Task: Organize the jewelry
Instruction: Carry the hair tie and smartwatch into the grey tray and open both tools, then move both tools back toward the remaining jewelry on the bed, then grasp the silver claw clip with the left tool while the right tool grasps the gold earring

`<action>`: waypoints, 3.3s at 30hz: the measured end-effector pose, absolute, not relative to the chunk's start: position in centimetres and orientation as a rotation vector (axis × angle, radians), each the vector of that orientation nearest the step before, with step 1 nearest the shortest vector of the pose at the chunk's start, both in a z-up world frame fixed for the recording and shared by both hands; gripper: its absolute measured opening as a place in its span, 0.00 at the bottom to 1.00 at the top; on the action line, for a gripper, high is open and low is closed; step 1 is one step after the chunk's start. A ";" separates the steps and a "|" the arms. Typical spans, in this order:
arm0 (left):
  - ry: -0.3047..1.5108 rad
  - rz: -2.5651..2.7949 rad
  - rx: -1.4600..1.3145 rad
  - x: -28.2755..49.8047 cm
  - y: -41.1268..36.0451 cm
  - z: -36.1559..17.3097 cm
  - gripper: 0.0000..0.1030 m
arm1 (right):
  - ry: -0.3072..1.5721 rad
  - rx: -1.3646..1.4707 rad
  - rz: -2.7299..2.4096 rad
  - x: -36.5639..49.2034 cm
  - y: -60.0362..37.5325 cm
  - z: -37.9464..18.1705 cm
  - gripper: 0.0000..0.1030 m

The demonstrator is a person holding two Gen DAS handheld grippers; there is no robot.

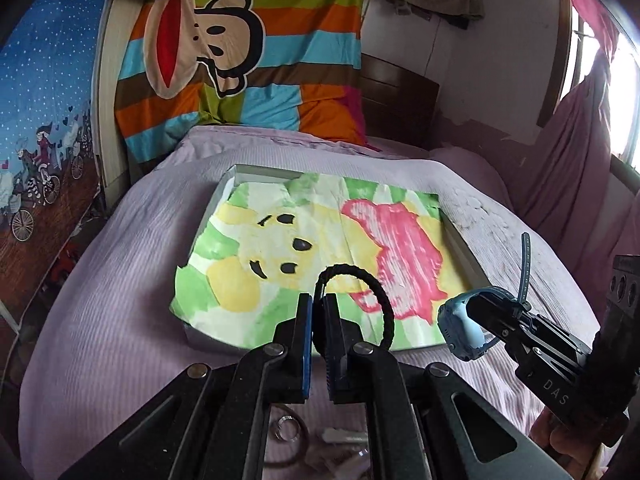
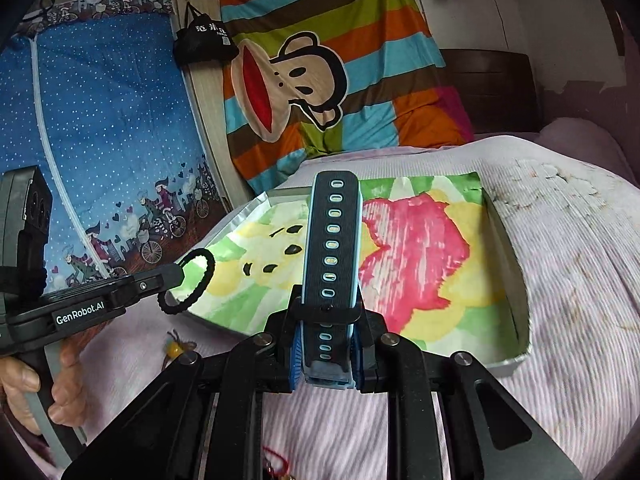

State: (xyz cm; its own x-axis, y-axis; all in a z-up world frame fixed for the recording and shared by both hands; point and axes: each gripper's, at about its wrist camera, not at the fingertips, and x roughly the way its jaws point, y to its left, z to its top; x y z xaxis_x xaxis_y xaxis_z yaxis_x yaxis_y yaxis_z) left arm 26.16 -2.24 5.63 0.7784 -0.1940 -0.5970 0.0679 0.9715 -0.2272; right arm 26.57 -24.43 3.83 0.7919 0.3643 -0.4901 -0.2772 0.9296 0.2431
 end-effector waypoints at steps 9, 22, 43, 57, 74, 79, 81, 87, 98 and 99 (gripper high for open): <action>0.757 -0.067 -0.242 30.3 -0.1 2.9 0.05 | 0.613 0.145 0.364 31.0 -20.7 1.3 0.17; 0.800 -0.127 -0.246 29.6 -0.6 0.7 0.07 | 0.616 0.094 0.353 30.1 -20.7 -0.3 0.33; 0.475 -0.085 -0.264 19.0 1.2 3.5 1.00 | 0.359 0.110 0.214 19.0 -24.4 3.6 0.98; 0.429 -0.102 -0.121 12.8 0.1 3.0 1.00 | 0.340 0.087 0.159 11.8 -25.3 4.2 0.99; 0.620 -0.211 -0.031 13.2 -1.4 0.4 1.00 | 0.572 0.067 0.176 10.3 -25.8 -0.5 0.99; 0.690 -0.251 -0.022 14.3 -1.8 -0.6 0.99 | 0.619 0.047 0.185 10.7 -25.2 -1.5 0.96; 0.711 -0.267 -0.019 14.7 -2.0 -0.9 0.96 | 0.638 0.039 0.182 10.9 -24.9 -1.9 0.88; 0.756 -0.295 0.010 15.6 -2.8 -1.5 0.87 | 0.702 0.037 0.191 11.0 -24.6 -2.9 0.55; 0.755 -0.327 0.063 17.2 -4.1 -1.8 0.77 | 0.799 0.068 0.203 11.7 -24.1 -4.4 0.17; 0.760 -0.338 0.067 17.4 -4.3 -1.8 0.74 | 0.802 0.075 0.208 11.8 -24.2 -4.5 0.16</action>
